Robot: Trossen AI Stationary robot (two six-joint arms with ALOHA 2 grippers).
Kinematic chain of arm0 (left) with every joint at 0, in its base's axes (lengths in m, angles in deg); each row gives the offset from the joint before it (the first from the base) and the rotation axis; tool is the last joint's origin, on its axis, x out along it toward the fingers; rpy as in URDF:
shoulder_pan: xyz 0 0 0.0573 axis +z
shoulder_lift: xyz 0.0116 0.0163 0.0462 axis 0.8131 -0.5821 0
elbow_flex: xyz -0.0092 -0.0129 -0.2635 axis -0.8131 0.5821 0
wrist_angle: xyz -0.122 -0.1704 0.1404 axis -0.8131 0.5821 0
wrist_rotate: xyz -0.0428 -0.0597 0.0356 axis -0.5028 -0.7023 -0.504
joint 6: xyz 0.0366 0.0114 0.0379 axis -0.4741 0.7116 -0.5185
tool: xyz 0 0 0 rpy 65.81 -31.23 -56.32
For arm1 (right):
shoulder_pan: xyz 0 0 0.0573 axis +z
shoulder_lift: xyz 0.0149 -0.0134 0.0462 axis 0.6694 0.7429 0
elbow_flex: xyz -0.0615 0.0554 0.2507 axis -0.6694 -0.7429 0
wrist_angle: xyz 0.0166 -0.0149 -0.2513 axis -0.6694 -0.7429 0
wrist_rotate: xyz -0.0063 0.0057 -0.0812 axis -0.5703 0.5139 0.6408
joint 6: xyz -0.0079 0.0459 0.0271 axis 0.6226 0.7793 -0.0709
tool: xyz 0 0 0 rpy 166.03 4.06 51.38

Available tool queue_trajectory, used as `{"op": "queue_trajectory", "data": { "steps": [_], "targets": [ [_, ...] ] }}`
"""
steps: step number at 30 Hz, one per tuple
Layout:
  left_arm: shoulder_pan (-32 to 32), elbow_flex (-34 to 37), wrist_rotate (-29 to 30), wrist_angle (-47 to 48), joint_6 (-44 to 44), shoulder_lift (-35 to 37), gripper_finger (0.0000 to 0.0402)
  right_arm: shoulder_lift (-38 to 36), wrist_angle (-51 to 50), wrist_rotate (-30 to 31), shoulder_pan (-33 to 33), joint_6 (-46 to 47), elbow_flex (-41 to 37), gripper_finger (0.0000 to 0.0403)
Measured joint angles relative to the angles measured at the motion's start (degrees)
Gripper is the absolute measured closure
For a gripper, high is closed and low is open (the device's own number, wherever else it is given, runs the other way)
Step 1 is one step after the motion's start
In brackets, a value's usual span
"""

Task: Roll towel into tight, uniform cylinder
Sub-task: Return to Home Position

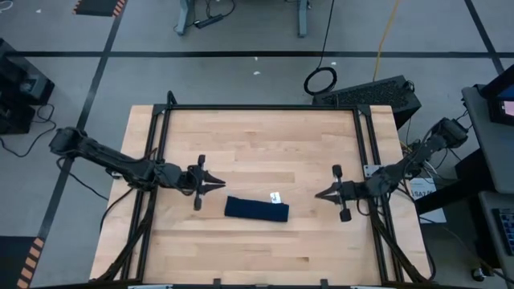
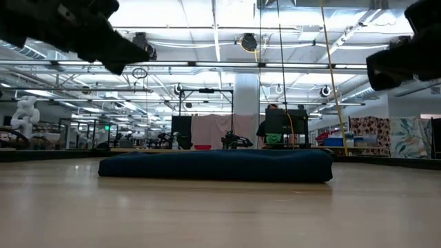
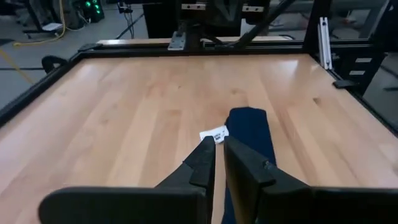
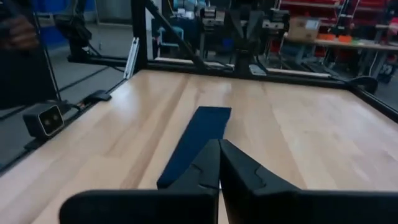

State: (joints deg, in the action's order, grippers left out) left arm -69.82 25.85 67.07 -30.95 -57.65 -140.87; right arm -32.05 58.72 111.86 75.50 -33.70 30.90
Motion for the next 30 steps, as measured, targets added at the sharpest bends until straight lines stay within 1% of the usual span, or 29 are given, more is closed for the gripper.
{"op": "queue_trajectory", "data": {
  "steps": [3, 6, 10, 14, 19, 27, 30],
  "targets": [
    [1.21, 3.58, -1.73, -5.06, 1.02, -0.02, 0.0361, -2.94, 1.84, -0.37, -0.44, -0.98, -3.38, 0.0403],
    [1.99, 6.63, -2.25, -9.47, 1.48, 0.28, 0.0361, -4.99, -0.83, -0.30, -0.68, -1.23, -3.14, 0.0403],
    [1.98, 9.50, -2.37, -12.31, 1.59, 0.98, 0.0361, -6.76, -2.18, -0.46, -0.79, -3.01, -3.11, 0.0403],
    [1.98, 11.48, -2.30, -12.54, 2.03, 3.71, 0.0361, -9.08, -6.00, -0.48, -0.79, -3.25, -3.11, 0.0403],
    [1.94, 14.69, -2.13, -12.15, 1.69, 9.07, 0.0361, -13.32, -10.61, -0.26, -0.79, -3.27, -3.11, 0.0403],
    [1.94, 19.59, -1.99, -11.70, 0.99, 17.57, 0.0361, -23.50, -18.16, 0.22, -0.79, -3.08, -3.11, 0.0403],
    [1.94, 19.59, -1.97, -8.98, 1.04, 20.11, 0.0361, -27.72, -22.00, -0.05, -0.79, -3.16, -3.11, 0.0403]
  ]
}}
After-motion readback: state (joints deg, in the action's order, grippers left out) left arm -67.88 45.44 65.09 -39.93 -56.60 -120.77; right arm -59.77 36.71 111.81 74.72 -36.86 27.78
